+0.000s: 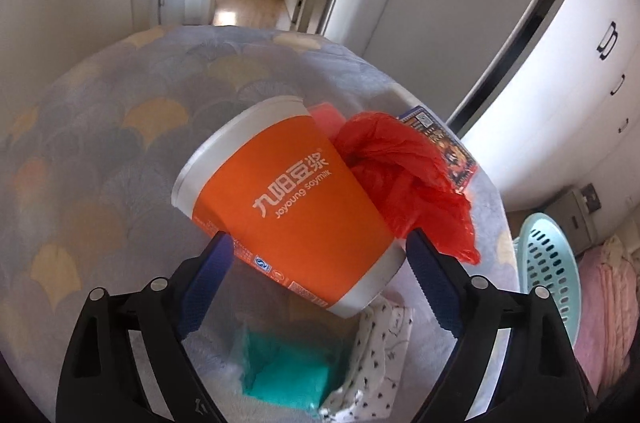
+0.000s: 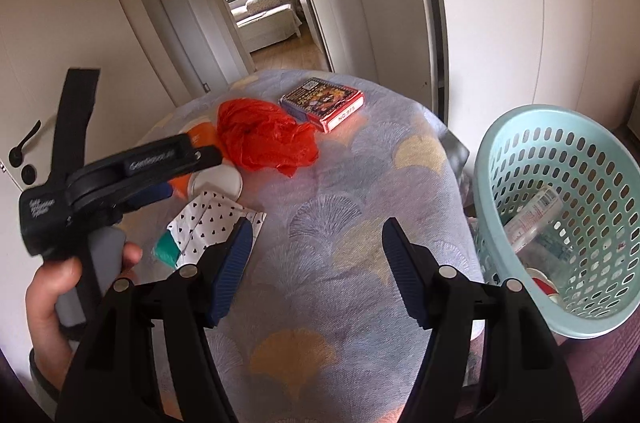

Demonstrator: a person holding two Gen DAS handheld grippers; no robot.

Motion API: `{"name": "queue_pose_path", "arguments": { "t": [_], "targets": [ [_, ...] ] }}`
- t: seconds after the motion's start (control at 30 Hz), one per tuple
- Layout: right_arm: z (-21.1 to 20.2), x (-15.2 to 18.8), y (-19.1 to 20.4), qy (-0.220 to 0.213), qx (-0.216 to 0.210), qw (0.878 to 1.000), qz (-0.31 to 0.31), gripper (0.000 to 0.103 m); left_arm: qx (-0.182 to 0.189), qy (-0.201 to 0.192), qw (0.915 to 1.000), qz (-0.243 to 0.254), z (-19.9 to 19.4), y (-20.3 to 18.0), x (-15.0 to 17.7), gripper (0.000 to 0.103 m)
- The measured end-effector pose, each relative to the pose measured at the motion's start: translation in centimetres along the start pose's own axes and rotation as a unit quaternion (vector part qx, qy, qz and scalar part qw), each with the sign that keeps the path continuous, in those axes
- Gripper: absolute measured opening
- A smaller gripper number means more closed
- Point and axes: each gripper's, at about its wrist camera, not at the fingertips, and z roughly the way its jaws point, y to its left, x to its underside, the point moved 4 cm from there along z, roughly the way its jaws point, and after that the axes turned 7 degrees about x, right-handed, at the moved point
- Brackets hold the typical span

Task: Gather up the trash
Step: 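Grasp the orange soymilk cup with left tool while right tool grasps red bag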

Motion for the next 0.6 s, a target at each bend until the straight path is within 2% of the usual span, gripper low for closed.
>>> {"name": "queue_pose_path", "arguments": {
  "t": [0.13,0.23,0.4,0.5,0.6],
  "targets": [
    [0.3,0.2,0.2,0.006,-0.005,1.0,-0.001,0.064,-0.005,0.004,1.0,0.005,-0.1,0.0,-0.3,0.087],
    [0.4,0.2,0.2,0.006,-0.008,1.0,-0.002,0.064,0.009,0.01,0.9998,0.012,-0.9,0.5,0.0,0.079],
    [0.4,0.1,0.6,0.006,-0.012,1.0,-0.01,0.064,-0.029,-0.002,0.999,0.033,-3.9,2.8,0.2,0.07],
    [0.4,-0.1,1.0,0.004,-0.013,1.0,-0.017,0.064,-0.029,-0.004,0.9994,0.019,-5.2,4.8,0.1,0.07],
    [0.5,-0.5,1.3,0.001,-0.018,1.0,-0.019,0.064,-0.013,-0.013,0.9998,-0.004,-5.7,6.0,-0.4,0.073]
  ]
}}
